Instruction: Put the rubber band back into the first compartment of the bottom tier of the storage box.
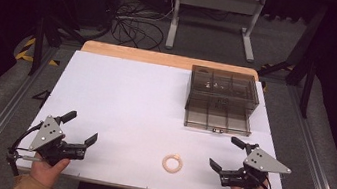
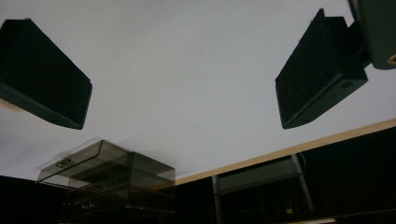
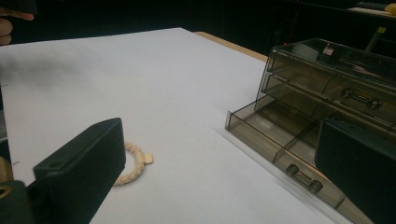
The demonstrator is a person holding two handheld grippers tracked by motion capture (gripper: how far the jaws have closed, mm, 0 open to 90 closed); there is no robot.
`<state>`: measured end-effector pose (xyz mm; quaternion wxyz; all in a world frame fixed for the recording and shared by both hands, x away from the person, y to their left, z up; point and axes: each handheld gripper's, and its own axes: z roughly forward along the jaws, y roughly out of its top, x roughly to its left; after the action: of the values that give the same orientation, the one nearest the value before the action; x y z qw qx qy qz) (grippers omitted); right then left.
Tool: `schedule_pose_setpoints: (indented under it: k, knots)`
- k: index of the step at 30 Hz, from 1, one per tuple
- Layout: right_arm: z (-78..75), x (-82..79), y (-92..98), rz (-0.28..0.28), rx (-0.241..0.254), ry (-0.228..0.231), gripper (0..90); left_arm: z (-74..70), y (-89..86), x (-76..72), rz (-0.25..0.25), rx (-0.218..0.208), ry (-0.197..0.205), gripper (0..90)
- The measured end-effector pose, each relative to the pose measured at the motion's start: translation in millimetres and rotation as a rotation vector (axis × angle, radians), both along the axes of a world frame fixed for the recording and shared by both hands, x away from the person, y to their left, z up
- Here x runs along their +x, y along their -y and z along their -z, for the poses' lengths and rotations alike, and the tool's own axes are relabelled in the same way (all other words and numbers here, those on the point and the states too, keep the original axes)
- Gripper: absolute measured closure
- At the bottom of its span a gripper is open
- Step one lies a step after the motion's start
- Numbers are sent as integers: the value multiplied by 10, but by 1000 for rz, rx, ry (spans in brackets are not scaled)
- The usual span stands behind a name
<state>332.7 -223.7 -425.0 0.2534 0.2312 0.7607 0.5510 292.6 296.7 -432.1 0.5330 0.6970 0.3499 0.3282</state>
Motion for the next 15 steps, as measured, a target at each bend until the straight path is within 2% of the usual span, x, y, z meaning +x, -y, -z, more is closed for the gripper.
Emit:
schedule_pose_setpoints:
  k: [4, 15]
  knots:
    - [4, 1, -4, -1, -1, -2, 29, -8, -1, -7, -18, 3, 1, 43]
    - [6, 3, -4, -3, 3, -8, 36, -10, -1, -12, -24, 7, 7, 45]
